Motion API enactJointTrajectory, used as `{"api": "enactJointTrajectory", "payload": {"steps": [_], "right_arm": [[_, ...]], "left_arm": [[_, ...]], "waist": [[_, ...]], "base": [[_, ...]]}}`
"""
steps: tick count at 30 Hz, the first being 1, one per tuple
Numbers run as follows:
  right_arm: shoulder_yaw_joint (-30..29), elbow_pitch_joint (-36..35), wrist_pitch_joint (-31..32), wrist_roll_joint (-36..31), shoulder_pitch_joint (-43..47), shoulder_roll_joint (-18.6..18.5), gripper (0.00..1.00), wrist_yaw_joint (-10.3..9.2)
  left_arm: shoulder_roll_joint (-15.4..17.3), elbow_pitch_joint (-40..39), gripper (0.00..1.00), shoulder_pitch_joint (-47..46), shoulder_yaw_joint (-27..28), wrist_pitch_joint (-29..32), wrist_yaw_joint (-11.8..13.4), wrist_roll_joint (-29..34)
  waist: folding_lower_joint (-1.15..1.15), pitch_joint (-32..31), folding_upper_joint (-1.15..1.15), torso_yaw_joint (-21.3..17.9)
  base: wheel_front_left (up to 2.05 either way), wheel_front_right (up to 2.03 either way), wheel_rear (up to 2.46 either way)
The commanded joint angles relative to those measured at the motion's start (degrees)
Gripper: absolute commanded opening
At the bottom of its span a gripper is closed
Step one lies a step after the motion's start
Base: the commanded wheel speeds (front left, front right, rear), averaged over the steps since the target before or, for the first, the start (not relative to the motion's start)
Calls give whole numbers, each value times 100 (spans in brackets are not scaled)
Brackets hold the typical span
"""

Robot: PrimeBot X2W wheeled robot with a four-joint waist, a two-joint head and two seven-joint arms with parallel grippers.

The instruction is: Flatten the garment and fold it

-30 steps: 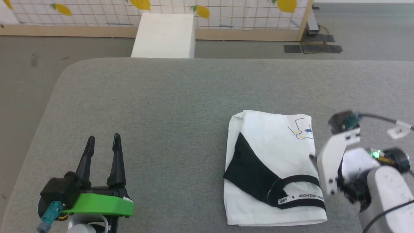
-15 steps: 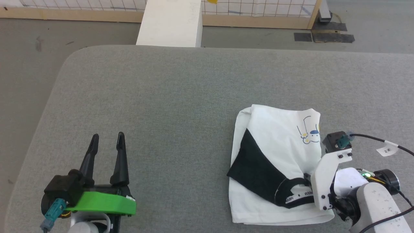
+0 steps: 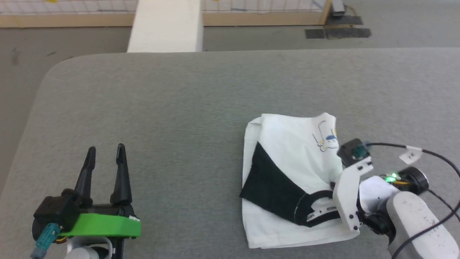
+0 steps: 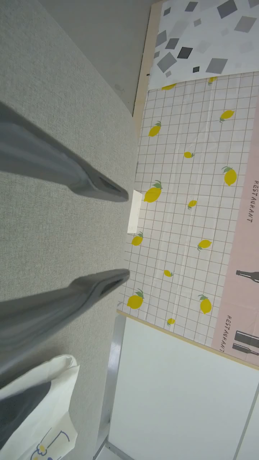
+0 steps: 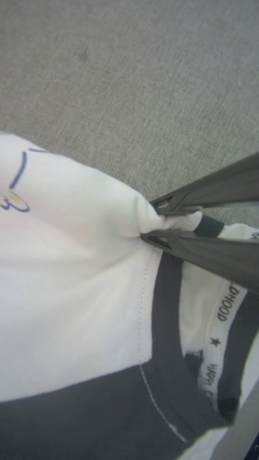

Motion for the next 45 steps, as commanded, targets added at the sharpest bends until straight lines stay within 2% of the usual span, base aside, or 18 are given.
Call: {"api": "enactJointTrajectory", "payload": {"steps": [1,8,11,15,19,23,29,33,35,41,45], "right_arm": [[118,40,30,103,-155,-161,0,-12],[892,316,-93,412,-1088,-517,0,-12],[1073,533,-240,451,-1436,-573,0,-12],[1127,845,-466,483,-1861,-689,0,-12],[974,1126,-671,423,-2203,-898,0,-12],[726,1387,-890,319,-2517,-1260,0,-12],[75,1712,-1220,140,-2882,-1577,0,-12],[-369,1760,-1115,-247,-2996,-1699,0,-12],[-1001,1835,-1043,-516,-3039,-1838,0,-12],[-1967,1822,-862,-955,-2912,-1974,0,-12],[-2546,1707,-835,-1273,-2810,-1927,0,-12]], "left_arm": [[27,-50,100,37,31,-22,27,-23],[113,-196,100,-38,22,-22,20,5],[187,-257,100,-136,-10,-3,17,26],[328,-446,100,-310,-17,101,18,53],[501,-711,100,-465,40,247,20,72],[703,-1080,100,-576,217,444,85,75],[968,-1618,100,-508,578,690,182,7],[1073,-1848,100,-363,849,772,267,-57],[1147,-2048,100,-210,1062,810,313,-128],[1207,-2179,100,-69,1186,827,322,-189],[1217,-2199,100,-27,1185,834,321,-213]], "waist": [[0,120,0,-712],[0,464,0,-1889],[0,656,0,-2215],[0,1028,0,-2443],[0,1448,0,-2468],[0,1939,0,-2359],[0,2540,0,-2150],[0,2741,0,-2053],[0,2874,0,-1958],[0,2922,0,-1865],[0,2910,0,-1843]], "base": [[0,0,0],[0,0,0],[0,0,0],[0,0,0],[0,0,0],[0,0,0],[0,0,0],[0,0,0],[0,0,0],[0,0,0],[0,0,0]]}}
